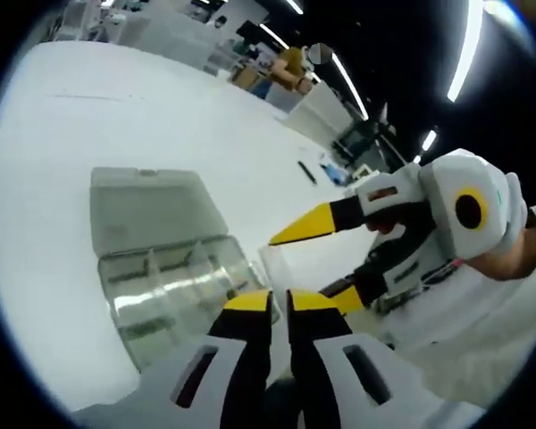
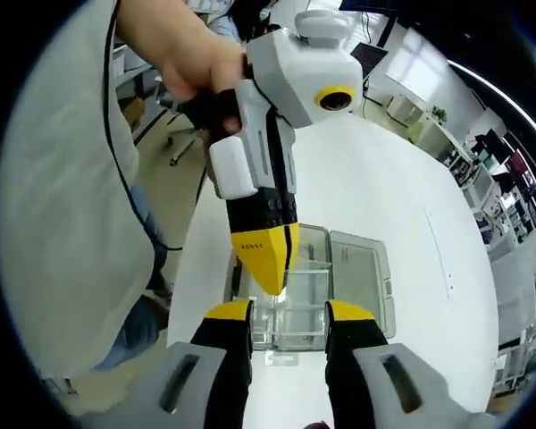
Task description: Insert the divider into the dual guide fixture by aligning both edges with the guide slots and pushing it downward to the bottom, including one-sided entry, uneven engagement, binding, and posture correction.
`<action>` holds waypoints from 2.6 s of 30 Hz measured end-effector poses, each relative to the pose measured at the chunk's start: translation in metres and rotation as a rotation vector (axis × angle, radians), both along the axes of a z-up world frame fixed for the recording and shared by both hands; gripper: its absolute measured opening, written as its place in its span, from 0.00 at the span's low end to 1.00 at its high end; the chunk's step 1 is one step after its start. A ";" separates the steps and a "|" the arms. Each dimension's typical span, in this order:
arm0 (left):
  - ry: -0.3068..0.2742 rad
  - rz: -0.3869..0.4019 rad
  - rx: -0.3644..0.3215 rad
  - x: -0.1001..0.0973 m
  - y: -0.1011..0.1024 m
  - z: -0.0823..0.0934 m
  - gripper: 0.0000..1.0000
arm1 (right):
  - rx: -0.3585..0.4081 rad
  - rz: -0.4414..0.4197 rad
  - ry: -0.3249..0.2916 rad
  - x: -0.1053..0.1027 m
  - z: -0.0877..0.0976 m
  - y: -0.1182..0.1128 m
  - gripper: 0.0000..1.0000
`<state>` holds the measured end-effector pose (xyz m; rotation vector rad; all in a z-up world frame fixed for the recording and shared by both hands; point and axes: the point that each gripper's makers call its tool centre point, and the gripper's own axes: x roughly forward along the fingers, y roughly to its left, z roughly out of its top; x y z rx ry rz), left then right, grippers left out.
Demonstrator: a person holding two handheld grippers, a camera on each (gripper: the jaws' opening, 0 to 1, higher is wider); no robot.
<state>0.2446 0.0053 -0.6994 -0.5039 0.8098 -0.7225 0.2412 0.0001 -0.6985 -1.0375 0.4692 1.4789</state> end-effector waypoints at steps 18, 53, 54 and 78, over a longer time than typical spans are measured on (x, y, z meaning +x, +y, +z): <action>0.069 0.051 -0.071 -0.001 -0.001 0.003 0.00 | 0.001 0.004 -0.025 0.000 0.001 0.001 0.27; -0.211 -0.122 0.021 -0.004 0.005 0.017 0.00 | -0.023 0.049 0.183 0.011 0.016 0.004 0.16; -0.221 -0.126 0.025 -0.004 0.006 0.018 0.00 | -0.023 0.057 0.189 0.011 0.017 0.005 0.16; -0.418 -0.241 0.118 -0.010 0.010 0.026 0.00 | -0.043 0.103 0.368 -0.006 0.025 0.013 0.02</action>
